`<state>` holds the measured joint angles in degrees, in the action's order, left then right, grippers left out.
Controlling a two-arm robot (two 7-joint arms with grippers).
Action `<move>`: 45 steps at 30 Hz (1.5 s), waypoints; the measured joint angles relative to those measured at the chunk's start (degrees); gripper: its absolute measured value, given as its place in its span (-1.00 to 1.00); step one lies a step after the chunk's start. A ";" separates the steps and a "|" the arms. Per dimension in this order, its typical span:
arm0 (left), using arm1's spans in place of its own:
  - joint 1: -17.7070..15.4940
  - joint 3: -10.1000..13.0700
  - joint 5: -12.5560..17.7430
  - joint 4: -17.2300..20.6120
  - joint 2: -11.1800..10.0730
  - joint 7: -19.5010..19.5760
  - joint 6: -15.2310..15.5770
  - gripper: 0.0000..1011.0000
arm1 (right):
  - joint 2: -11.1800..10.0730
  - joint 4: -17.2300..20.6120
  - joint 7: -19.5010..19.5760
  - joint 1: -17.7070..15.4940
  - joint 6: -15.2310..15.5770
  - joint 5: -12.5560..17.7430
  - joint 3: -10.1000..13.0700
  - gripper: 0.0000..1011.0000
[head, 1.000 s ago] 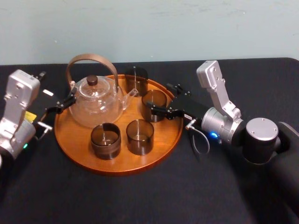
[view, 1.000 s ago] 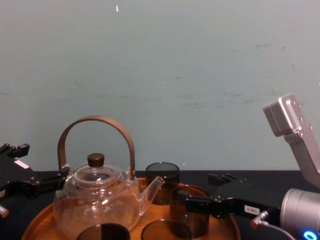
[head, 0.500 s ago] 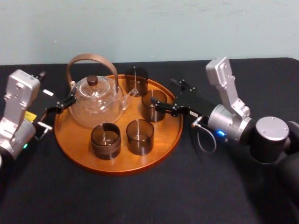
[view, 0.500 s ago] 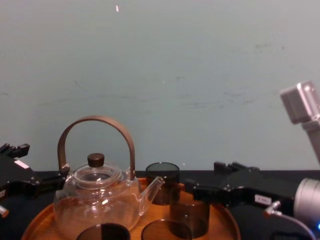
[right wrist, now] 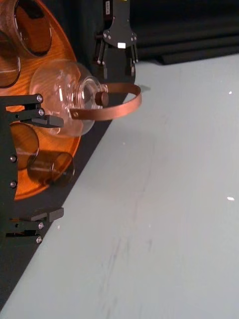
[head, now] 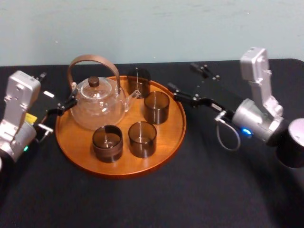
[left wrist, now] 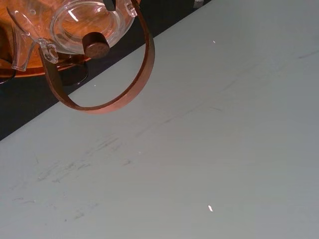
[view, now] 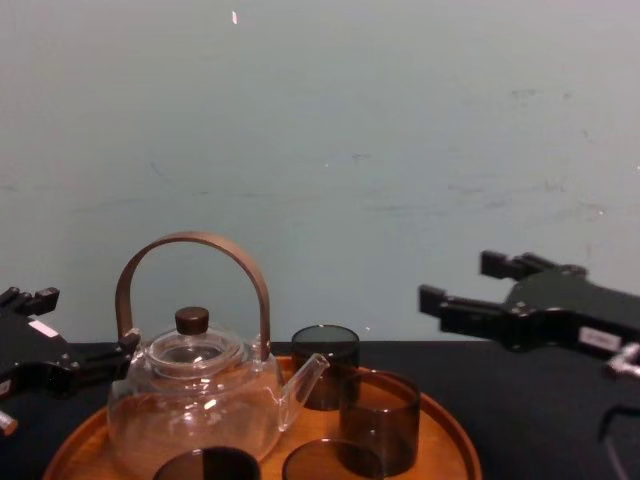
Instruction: Pick up the glass from the table and place it on the tray.
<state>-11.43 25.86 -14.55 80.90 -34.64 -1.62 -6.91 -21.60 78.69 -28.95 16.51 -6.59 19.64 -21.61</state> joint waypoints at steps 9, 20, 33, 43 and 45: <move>0.00 0.00 0.00 0.00 0.00 0.00 0.00 1.00 | -3.38 4.48 2.99 -4.72 -0.96 -0.02 3.89 0.98; 0.00 0.00 0.00 0.00 0.00 0.00 0.00 1.00 | -5.33 5.57 4.97 -9.75 -2.94 -0.02 8.74 0.98; 0.00 0.00 0.00 0.00 0.00 0.00 0.00 1.00 | -4.79 4.29 7.44 -12.56 -3.99 -1.14 13.12 0.98; 0.00 0.00 0.00 0.00 0.00 0.00 0.00 1.00 | -3.66 2.76 9.45 -13.26 -3.99 -2.57 14.50 0.98; 0.00 0.00 0.00 0.00 0.00 0.00 0.00 1.00 | -3.70 2.79 9.40 -13.23 -3.99 -2.55 14.46 0.98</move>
<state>-11.43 25.86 -14.55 80.90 -34.65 -1.62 -6.91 -25.30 81.48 -19.54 3.28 -10.57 17.09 -7.15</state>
